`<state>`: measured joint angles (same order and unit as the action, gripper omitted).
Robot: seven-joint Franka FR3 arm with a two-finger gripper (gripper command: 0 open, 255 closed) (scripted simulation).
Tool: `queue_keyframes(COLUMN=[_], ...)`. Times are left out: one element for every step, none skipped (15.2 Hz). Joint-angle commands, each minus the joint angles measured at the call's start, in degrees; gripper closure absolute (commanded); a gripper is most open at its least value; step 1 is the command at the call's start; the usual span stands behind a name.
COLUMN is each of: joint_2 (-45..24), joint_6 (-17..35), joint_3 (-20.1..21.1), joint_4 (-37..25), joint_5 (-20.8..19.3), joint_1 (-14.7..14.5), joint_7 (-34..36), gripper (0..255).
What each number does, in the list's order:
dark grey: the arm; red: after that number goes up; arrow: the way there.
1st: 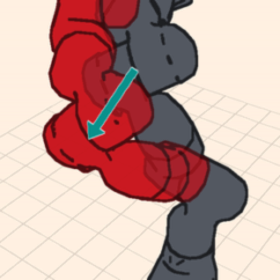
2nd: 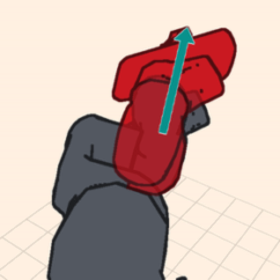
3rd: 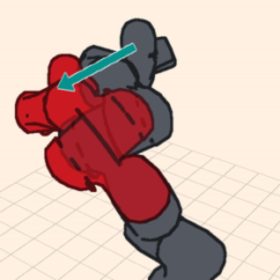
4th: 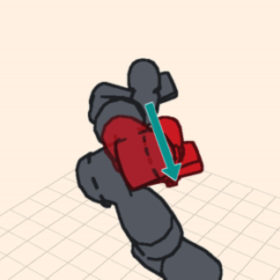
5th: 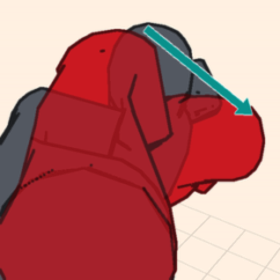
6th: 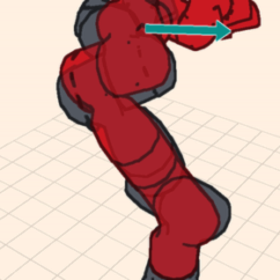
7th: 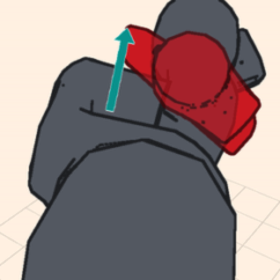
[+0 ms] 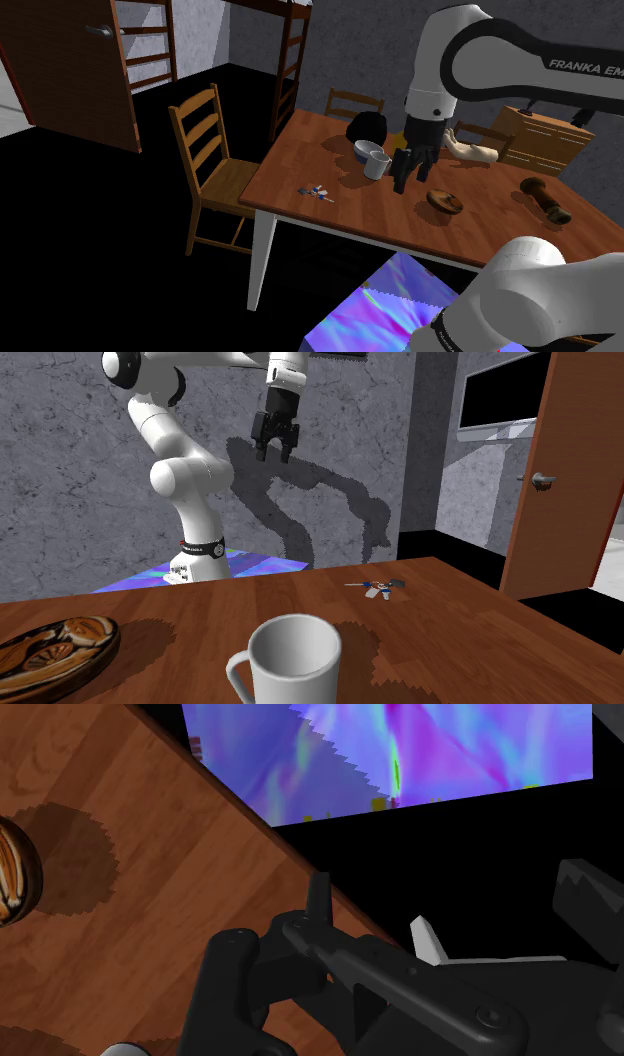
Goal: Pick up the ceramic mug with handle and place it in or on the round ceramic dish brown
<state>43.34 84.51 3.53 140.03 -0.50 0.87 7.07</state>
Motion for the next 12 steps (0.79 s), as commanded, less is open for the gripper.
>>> queue_keyframes(joint_2=[0.00,-1.01,-2.10,-3.24,-4.46,-5.73,-7.06,-8.45,-9.89,-11.38,-12.91,-14.49], joint_6=[0.00,1.57,3.14,4.71,6.28,7.85,9.40,10.95,12.47,13.98,15.46,16.91], joint_3=[0.00,-0.85,-1.70,-2.53,-3.38,-4.21,-5.03,-5.85,-6.66,-7.46,-8.25,-9.03], joint_4=[0.00,0.20,0.32,0.38,0.36,0.26,0.09,-0.15,-0.47,-0.86,-1.32,-1.86], joint_5=[0.00,-0.83,-1.64,-2.40,-3.14,-3.83,-4.48,-5.09,-5.66,-6.18,-6.64,-7.06], joint_1=[0.00,0.50,1.00,1.50,1.97,2.45,2.91,3.36,3.80,4.22,4.63,5.01], joint_7=[0.00,-0.86,-1.69,-2.51,-3.31,-4.10,-4.88,-5.64,-6.40,-7.15,-7.90,-8.65], gripper=[0,0,0,0,0,0,0,0,0,0,0,0])
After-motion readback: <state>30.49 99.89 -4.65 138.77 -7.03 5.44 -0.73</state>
